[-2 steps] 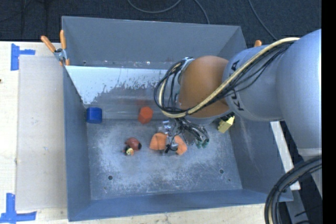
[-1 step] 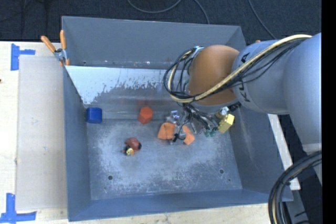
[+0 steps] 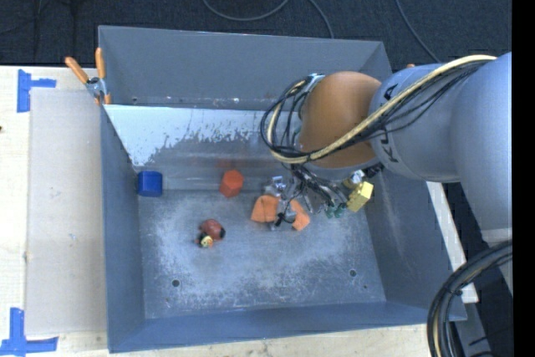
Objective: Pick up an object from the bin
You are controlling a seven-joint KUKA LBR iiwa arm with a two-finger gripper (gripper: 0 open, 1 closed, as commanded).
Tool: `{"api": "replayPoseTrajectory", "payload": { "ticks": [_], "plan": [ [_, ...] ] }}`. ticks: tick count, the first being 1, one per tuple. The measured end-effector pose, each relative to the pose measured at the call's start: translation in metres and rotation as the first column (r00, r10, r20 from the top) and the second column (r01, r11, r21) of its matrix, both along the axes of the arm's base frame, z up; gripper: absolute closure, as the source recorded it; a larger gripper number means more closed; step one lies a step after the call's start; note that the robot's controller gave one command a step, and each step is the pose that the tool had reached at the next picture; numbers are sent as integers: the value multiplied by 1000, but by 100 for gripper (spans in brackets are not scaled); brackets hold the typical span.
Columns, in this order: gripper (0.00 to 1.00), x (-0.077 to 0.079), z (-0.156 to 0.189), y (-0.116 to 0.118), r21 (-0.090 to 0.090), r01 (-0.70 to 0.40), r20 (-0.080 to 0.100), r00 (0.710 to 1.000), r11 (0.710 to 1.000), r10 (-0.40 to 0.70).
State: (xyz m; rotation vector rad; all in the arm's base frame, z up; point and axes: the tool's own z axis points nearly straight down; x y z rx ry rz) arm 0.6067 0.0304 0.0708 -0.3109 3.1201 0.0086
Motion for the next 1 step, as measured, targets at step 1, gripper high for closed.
{"api": "replayPoseTrajectory", "payload": {
  "ticks": [1],
  "plan": [
    [100, 13, 0, -12, 1, -35, 2, 999, 999, 35]
  ]
}}
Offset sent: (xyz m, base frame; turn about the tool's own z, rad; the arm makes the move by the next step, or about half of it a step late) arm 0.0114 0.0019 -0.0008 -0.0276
